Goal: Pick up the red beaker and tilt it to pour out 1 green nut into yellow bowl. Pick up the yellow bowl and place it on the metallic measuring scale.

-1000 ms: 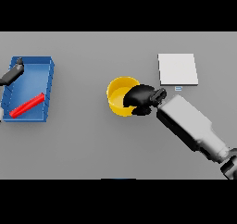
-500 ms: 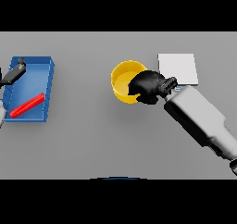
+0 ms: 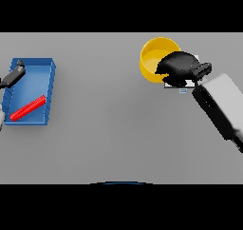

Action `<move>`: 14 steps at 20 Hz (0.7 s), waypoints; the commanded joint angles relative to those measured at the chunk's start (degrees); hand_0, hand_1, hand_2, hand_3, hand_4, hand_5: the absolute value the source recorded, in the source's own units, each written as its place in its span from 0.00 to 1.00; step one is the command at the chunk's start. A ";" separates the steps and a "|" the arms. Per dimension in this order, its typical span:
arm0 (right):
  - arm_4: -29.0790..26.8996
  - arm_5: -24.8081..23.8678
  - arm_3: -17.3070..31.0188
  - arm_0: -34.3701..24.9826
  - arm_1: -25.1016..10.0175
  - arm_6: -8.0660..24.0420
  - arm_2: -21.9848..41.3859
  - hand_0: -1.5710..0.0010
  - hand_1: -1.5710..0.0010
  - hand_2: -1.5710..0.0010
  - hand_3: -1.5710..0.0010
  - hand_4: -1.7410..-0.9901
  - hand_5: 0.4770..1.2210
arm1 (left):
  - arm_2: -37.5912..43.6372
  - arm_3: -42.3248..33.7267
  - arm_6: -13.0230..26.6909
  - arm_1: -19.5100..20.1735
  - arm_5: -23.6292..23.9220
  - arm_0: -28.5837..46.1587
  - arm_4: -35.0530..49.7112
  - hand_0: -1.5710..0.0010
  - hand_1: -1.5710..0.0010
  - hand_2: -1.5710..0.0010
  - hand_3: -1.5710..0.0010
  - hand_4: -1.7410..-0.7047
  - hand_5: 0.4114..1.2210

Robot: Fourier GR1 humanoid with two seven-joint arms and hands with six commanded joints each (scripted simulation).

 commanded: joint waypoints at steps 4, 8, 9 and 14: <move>0.51 -3.84 6.73 -1.81 -1.73 -2.28 -2.26 0.00 0.00 0.03 0.24 0.00 1.00 | 0.13 -0.95 -0.02 0.07 -0.33 0.54 0.40 1.00 1.00 1.00 1.00 0.97 0.36; 1.36 -7.77 13.87 -2.31 -1.84 -3.20 -3.72 0.00 0.00 0.04 0.25 0.00 1.00 | 0.48 -0.80 0.67 0.44 -0.48 0.31 0.45 1.00 1.00 1.00 1.00 0.98 0.35; 1.43 -8.69 15.10 -2.03 -2.16 -3.93 -3.99 0.00 0.00 0.05 0.24 0.00 1.00 | 0.66 -0.57 0.63 0.74 -0.70 -0.09 0.52 1.00 1.00 1.00 1.00 0.98 0.34; 2.64 -13.12 24.45 -3.50 -1.29 -6.20 -4.88 0.00 0.00 0.10 0.14 0.00 1.00 | 0.46 -0.92 0.50 0.73 -0.86 0.27 0.39 1.00 1.00 1.00 1.00 0.98 0.33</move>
